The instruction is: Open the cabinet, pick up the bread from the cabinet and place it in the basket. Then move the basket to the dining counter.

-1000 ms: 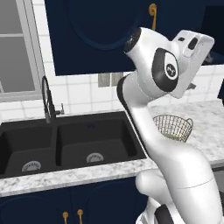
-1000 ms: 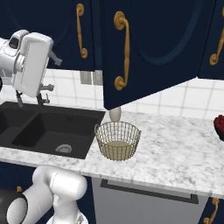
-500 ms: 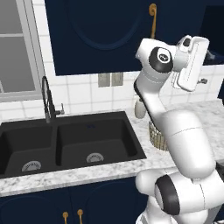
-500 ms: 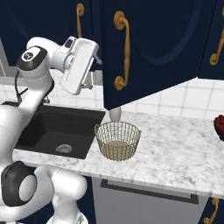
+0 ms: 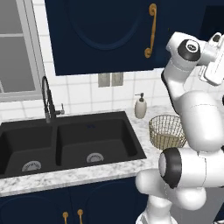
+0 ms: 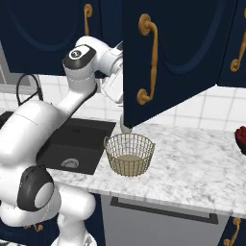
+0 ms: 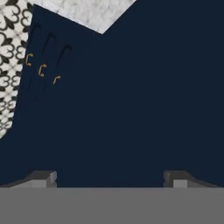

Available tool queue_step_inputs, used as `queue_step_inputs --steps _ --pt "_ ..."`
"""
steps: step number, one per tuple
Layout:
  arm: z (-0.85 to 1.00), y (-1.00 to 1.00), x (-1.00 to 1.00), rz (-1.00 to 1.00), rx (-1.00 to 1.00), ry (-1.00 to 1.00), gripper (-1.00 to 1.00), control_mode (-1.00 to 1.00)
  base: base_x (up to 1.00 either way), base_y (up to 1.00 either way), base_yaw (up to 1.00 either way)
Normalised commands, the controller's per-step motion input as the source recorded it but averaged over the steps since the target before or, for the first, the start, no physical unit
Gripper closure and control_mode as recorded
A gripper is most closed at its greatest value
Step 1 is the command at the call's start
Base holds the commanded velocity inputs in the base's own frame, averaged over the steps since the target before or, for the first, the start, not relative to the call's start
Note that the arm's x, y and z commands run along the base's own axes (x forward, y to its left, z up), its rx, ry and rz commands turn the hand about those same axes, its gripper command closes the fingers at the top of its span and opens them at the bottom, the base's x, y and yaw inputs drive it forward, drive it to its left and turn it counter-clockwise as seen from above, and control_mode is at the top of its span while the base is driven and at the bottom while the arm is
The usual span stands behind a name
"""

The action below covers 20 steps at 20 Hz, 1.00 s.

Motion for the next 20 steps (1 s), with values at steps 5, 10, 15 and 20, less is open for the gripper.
queue_step_inputs --steps 5,10,15,20 --pt "-0.08 -1.0 -0.35 0.0 0.08 -0.01 -1.0 -1.0 0.0 0.0 0.0" --pt "-0.35 -1.0 0.02 0.17 0.08 -0.09 -1.0 -1.0 0.0 0.0 0.0" --pt "-0.07 -0.34 -0.02 0.1 0.0 -0.03 -1.0 -1.0 0.0 0.0 0.0" --pt "-0.17 0.73 -0.23 0.08 0.01 0.03 -1.0 -1.0 0.0 0.0 0.0"
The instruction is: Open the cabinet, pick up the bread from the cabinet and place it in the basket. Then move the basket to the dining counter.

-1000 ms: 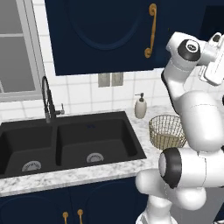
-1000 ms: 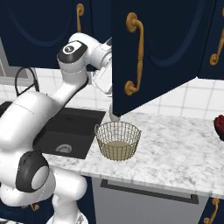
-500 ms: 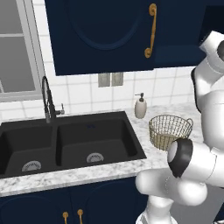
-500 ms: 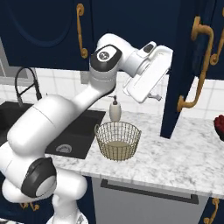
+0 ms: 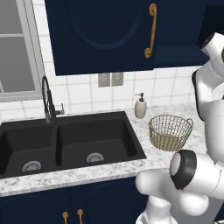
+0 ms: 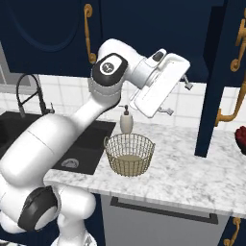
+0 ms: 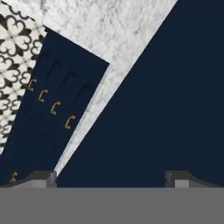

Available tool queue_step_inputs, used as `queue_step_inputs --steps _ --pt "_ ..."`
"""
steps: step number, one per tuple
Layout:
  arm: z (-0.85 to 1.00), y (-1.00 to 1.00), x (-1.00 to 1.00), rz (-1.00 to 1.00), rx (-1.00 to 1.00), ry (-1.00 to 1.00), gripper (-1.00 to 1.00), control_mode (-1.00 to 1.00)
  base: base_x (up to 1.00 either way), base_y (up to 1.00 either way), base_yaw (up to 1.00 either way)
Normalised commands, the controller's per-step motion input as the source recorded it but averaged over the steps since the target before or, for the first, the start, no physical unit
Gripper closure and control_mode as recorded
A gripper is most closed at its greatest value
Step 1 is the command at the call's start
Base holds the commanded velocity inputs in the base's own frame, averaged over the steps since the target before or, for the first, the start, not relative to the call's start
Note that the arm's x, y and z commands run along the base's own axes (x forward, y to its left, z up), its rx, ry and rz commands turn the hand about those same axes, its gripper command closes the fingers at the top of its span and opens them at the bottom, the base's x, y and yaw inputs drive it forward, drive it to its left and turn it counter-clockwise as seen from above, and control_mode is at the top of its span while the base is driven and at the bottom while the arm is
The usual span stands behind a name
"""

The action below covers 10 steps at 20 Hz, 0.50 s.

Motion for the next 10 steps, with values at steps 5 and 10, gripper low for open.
queue_step_inputs --steps 5,10 --pt "-0.75 1.0 0.0 0.06 0.25 0.08 -1.0 -1.0 0.0 0.0 0.0" --pt "-1.0 1.0 0.0 0.0 0.62 0.08 -1.0 -1.0 0.0 0.0 0.0"
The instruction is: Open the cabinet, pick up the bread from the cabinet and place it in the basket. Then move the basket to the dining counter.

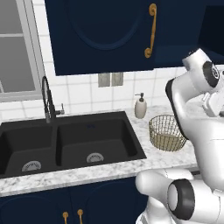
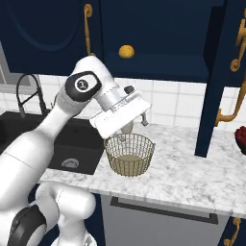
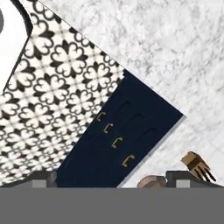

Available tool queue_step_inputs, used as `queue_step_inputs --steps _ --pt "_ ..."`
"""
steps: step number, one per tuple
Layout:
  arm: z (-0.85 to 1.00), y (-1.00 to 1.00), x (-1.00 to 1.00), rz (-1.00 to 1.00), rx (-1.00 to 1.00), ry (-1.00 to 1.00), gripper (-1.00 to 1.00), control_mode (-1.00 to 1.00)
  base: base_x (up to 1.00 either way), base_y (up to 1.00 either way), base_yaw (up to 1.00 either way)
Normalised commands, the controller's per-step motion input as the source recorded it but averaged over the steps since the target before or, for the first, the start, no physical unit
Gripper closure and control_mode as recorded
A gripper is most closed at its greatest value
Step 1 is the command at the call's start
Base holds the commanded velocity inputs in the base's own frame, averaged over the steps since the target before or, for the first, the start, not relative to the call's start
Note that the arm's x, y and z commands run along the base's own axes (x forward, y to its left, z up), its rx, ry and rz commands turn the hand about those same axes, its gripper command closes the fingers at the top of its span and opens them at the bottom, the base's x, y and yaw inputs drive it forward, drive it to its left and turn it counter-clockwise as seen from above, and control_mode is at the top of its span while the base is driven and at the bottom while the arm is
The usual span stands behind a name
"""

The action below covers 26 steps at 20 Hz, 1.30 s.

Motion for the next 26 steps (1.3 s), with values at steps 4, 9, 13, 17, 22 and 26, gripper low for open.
queue_step_inputs --steps 4,9,13,17,22,26 --pt "-1.0 0.98 0.0 -0.01 0.79 0.0 -1.0 -1.0 0.0 0.0 0.0" --pt "-0.76 0.55 0.03 -0.13 0.8 -0.06 -1.0 -1.0 0.0 0.0 0.0" --pt "-0.15 0.74 0.29 -0.18 0.33 -0.32 -1.0 -1.0 0.0 0.0 0.0" --pt "0.21 1.0 0.18 -0.34 -0.17 -0.32 -1.0 -1.0 0.0 0.0 0.0" --pt "0.44 0.65 0.0 -0.28 -0.22 -0.1 -1.0 -1.0 0.0 0.0 0.0" --pt "0.83 0.14 0.0 -0.36 0.0 -0.18 -1.0 -1.0 0.0 0.0 0.0"
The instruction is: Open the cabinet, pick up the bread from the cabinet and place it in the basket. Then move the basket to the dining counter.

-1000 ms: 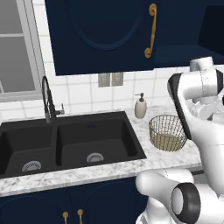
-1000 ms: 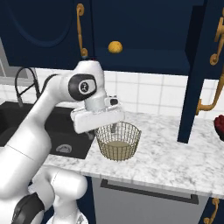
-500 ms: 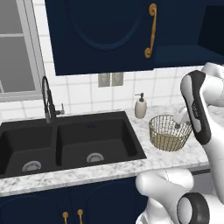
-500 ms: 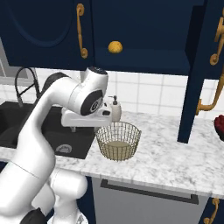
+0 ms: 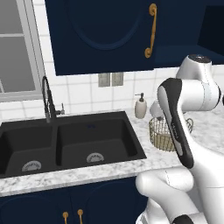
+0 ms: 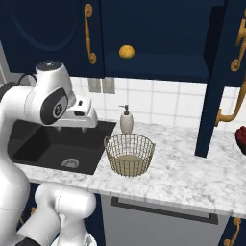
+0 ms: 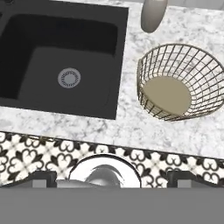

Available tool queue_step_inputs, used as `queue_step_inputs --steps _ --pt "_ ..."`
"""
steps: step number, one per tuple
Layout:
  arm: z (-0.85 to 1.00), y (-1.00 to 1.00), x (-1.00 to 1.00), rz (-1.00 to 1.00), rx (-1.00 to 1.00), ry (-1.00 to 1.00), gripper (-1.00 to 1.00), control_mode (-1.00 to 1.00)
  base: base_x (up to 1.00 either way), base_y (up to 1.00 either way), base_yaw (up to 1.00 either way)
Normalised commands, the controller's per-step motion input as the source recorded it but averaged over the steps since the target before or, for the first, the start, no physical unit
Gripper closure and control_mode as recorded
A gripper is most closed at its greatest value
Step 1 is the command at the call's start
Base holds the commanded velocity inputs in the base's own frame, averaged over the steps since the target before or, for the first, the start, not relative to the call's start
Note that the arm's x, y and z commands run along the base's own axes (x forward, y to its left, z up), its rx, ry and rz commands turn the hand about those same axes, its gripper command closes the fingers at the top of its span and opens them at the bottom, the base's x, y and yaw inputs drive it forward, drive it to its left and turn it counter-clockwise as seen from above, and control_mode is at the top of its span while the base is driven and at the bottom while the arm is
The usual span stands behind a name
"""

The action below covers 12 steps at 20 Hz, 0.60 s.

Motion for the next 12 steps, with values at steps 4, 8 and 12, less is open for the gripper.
queue_step_inputs --steps 4,8,12 --pt "0.86 0.15 0.0 -0.33 0.0 -0.24 -1.0 -1.0 0.0 0.0 0.0" --pt "0.81 0.31 0.01 -0.29 0.0 -0.48 -1.0 -1.0 0.0 0.0 0.0" --pt "0.96 0.15 0.09 -0.07 0.0 -0.42 -1.0 -1.0 0.0 0.0 0.0"
